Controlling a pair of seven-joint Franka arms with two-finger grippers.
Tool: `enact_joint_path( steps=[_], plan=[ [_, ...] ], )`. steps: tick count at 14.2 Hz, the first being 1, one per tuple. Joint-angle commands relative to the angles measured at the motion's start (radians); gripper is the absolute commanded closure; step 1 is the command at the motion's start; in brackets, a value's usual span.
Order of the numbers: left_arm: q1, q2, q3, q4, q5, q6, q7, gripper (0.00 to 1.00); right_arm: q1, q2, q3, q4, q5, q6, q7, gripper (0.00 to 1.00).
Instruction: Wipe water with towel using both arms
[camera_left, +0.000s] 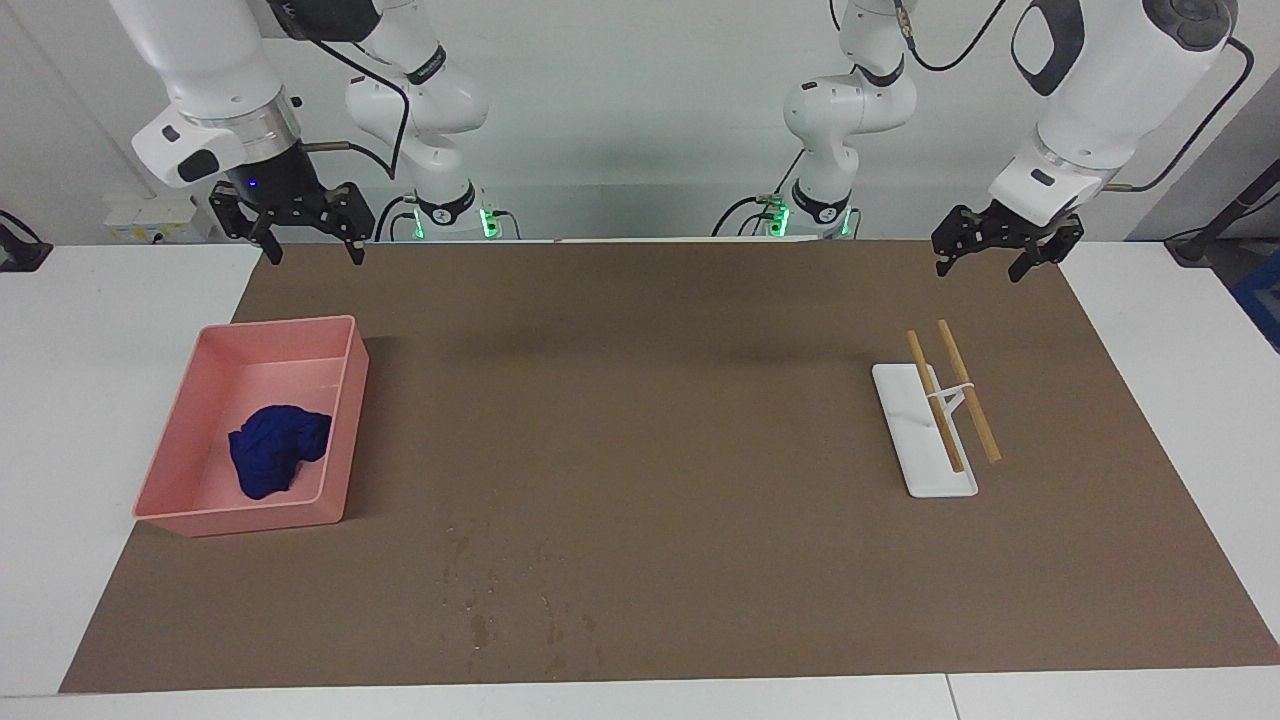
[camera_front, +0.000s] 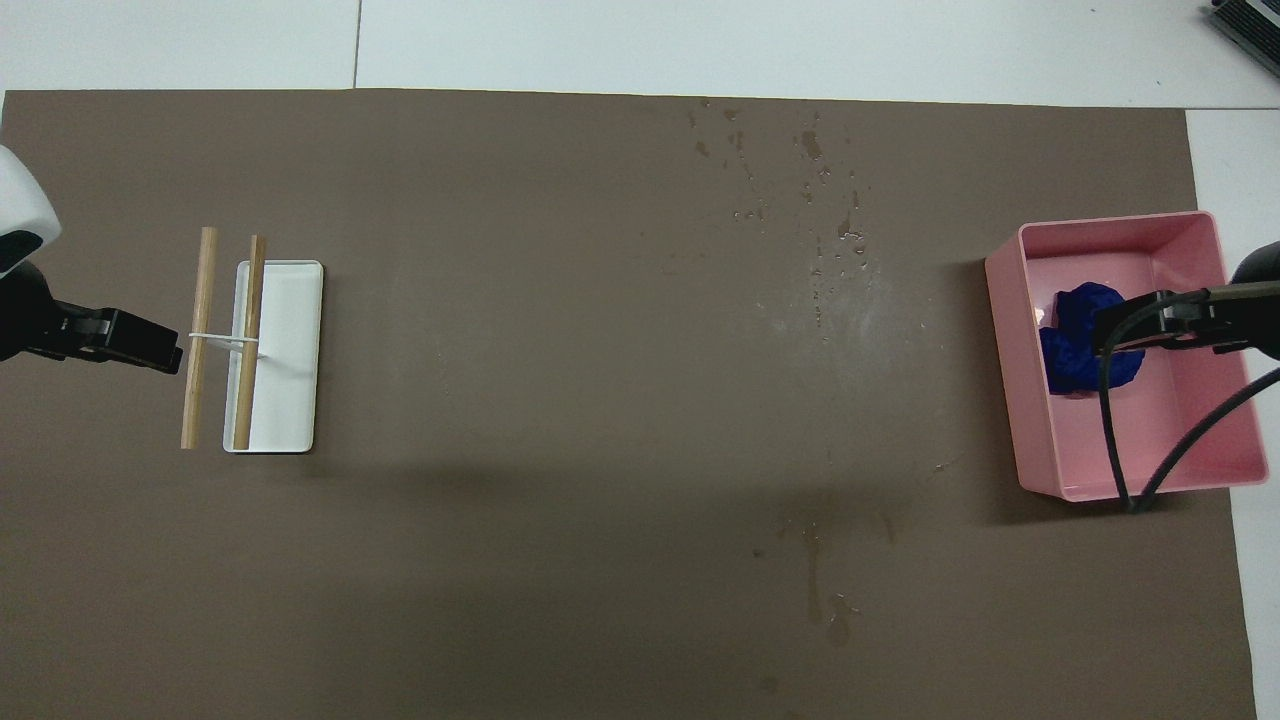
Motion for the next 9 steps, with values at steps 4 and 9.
enact_joint_path(
  steps=[4,9],
  plan=[
    [-0.004,-0.026,0.008,-0.026,-0.002,-0.001,0.011,0.00,-0.017,-0.016,0.002,-0.031,0.003,0.019,0.023,0.00],
    [-0.004,-0.026,0.006,-0.026,-0.002,-0.001,0.011,0.00,-0.027,-0.016,-0.019,-0.031,0.004,0.028,0.022,0.00]
  ],
)
